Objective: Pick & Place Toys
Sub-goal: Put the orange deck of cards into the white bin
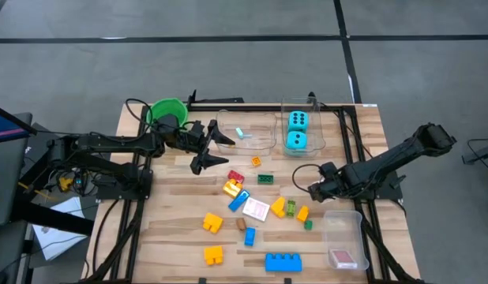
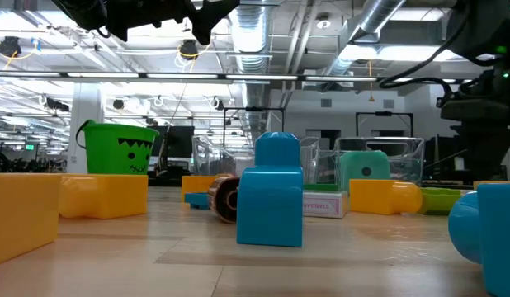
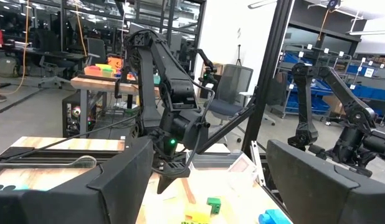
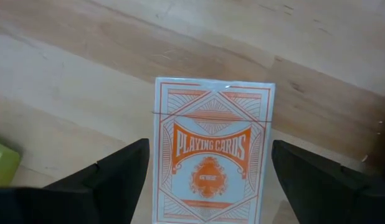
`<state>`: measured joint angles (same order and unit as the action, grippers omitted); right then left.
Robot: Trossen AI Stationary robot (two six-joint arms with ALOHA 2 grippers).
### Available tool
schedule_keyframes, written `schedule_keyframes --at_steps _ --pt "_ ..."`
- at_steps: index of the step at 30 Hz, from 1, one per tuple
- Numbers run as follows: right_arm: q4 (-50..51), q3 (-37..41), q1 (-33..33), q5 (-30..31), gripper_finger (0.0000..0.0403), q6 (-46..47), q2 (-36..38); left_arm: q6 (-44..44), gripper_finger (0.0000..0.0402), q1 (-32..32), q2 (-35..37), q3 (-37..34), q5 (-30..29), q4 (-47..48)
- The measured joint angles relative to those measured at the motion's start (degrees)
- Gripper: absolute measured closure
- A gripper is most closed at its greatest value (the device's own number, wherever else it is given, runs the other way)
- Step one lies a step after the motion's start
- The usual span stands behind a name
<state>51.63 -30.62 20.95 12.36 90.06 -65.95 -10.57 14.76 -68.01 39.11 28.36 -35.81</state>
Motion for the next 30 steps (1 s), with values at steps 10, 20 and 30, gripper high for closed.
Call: schedule_keyframes --at_steps 10,20,30 --pt "-1.3 0.0 0.0 -1.6 0.0075 -0.5 -2.9 -0.1 0.0091 -0.1 0.0 0.0 0.0 0.0" --pt "-1.8 -0.1 0.0 -2.2 0.0075 -0.5 -3.9 -0.1 0.0091 -0.7 0.0 0.0 0.0 -0.1" --pt "-1.8 -0.1 0.0 -2.8 0.0076 -2.0 -3.9 -0.2 0.0091 -0.7 0.0 0.0 0.0 -0.2"
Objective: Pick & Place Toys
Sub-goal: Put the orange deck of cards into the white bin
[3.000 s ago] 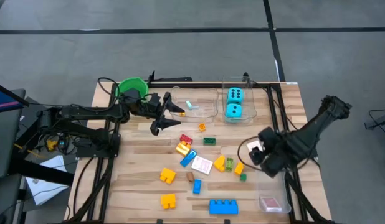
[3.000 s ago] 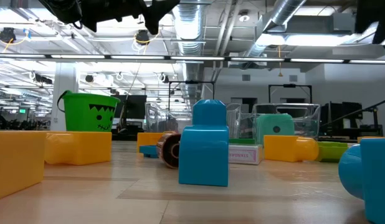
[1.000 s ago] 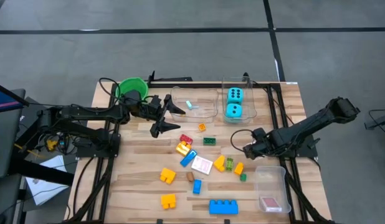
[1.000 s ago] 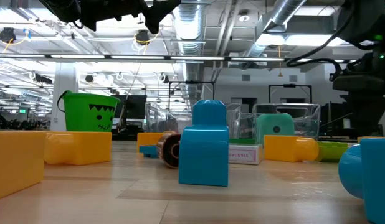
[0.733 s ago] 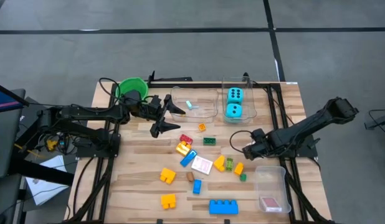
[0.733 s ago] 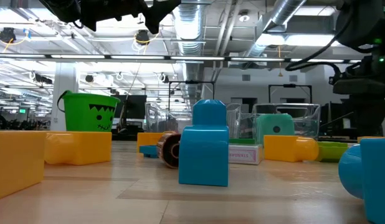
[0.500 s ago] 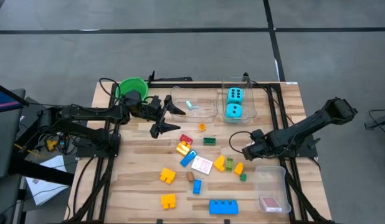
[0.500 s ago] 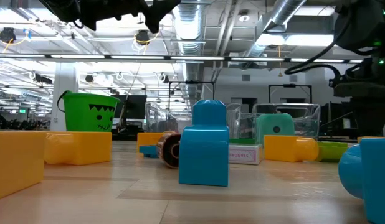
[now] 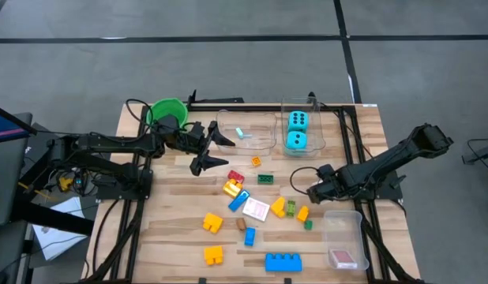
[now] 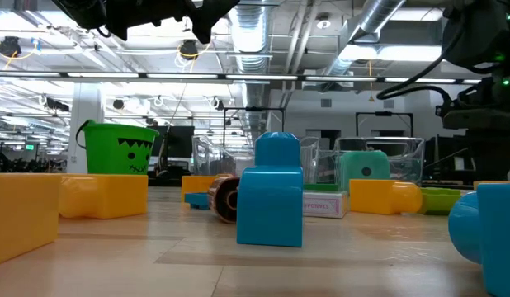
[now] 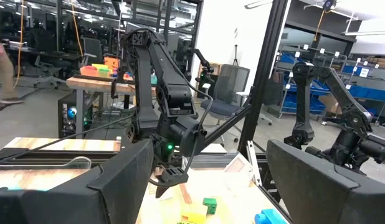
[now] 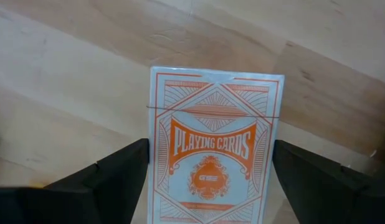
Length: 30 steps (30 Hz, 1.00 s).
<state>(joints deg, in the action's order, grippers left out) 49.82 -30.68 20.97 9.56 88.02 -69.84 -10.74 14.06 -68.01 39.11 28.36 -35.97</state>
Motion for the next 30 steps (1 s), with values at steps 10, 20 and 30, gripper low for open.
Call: schedule_keyframes --at_steps 10,20,30 --pt "-1.3 0.0 0.0 0.5 0.0100 -2.9 0.0 0.0 0.0091 0.0 0.0 0.0 0.0 0.0" --pt "-2.6 -0.1 0.0 2.5 0.0128 -3.6 0.1 0.0 0.0091 0.0 0.0 0.0 0.0 0.0" --pt "-2.8 0.0 0.0 2.2 0.0143 -3.8 0.2 0.0 0.0091 0.0 0.0 0.0 0.0 0.0"
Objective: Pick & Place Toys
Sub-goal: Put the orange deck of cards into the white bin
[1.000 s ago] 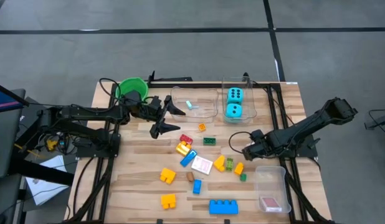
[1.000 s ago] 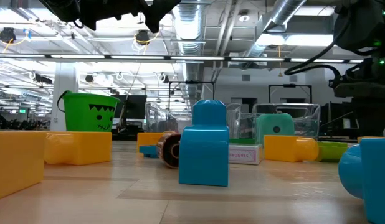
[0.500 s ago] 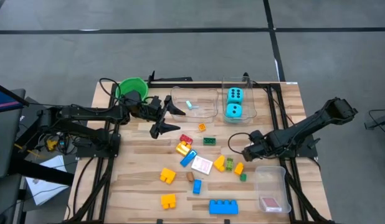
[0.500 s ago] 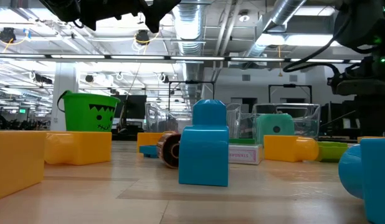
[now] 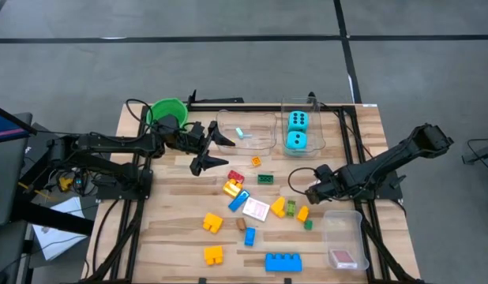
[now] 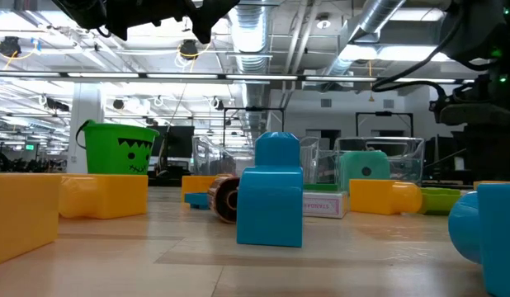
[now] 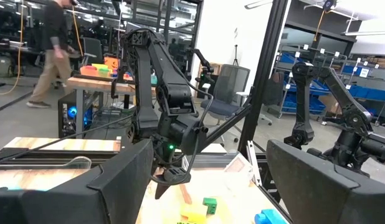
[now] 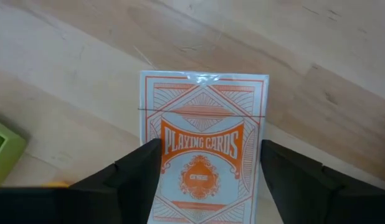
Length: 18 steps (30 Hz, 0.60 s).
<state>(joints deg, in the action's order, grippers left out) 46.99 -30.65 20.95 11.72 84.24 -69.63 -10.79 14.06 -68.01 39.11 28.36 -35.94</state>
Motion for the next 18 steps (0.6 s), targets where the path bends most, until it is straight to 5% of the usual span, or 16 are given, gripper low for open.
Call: schedule_keyframes --at_steps 18 --pt "1.2 -1.4 1.2 0.5 0.0143 0.2 2.6 0.0 0.0092 0.0 0.0 0.0 0.0 0.1"
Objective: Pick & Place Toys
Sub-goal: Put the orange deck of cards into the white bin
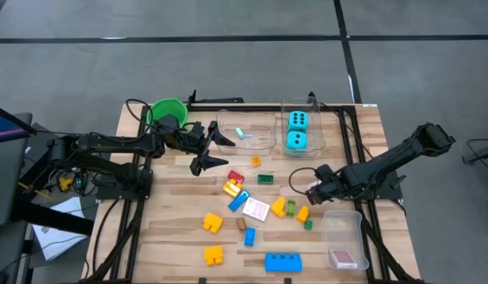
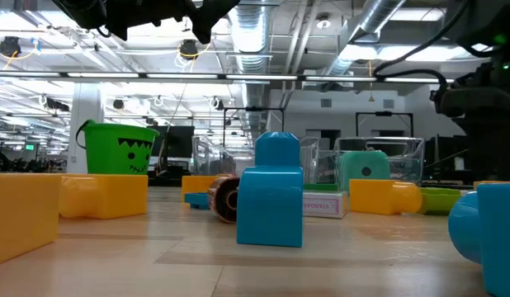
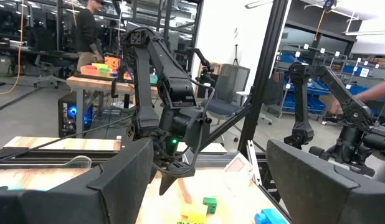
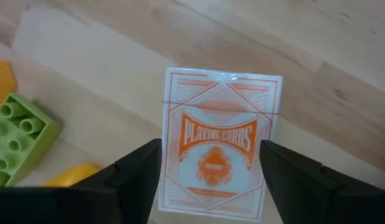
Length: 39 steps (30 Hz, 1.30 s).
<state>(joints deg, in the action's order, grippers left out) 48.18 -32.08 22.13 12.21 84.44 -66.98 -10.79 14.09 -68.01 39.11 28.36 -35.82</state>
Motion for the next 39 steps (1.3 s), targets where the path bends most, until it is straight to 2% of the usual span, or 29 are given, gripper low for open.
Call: schedule_keyframes --at_steps 4,12,17,25,34,39 --pt "0.2 0.0 0.0 -0.3 0.0131 0.6 0.0 0.0 0.0092 0.0 0.0 0.0 0.0 0.0" --pt "0.7 -0.1 -0.2 -0.3 0.0054 1.5 -0.6 0.0 0.0092 0.0 0.0 0.0 0.0 0.0" --pt "0.3 -0.1 -0.2 -0.6 0.0026 2.6 -2.0 0.0 0.0092 0.0 0.0 0.0 0.0 0.0" --pt "-0.8 0.0 -0.1 -1.4 0.0021 2.6 -5.0 0.0 0.0092 0.0 0.0 0.0 0.0 0.3" --pt "-3.7 0.3 -0.2 -3.6 0.0021 0.8 -11.8 0.0 0.0092 0.0 0.0 0.0 0.0 0.3" --pt "-5.0 0.5 -0.2 -3.5 0.0026 -0.2 -11.2 0.0 0.0092 0.0 0.0 0.0 0.0 0.3"
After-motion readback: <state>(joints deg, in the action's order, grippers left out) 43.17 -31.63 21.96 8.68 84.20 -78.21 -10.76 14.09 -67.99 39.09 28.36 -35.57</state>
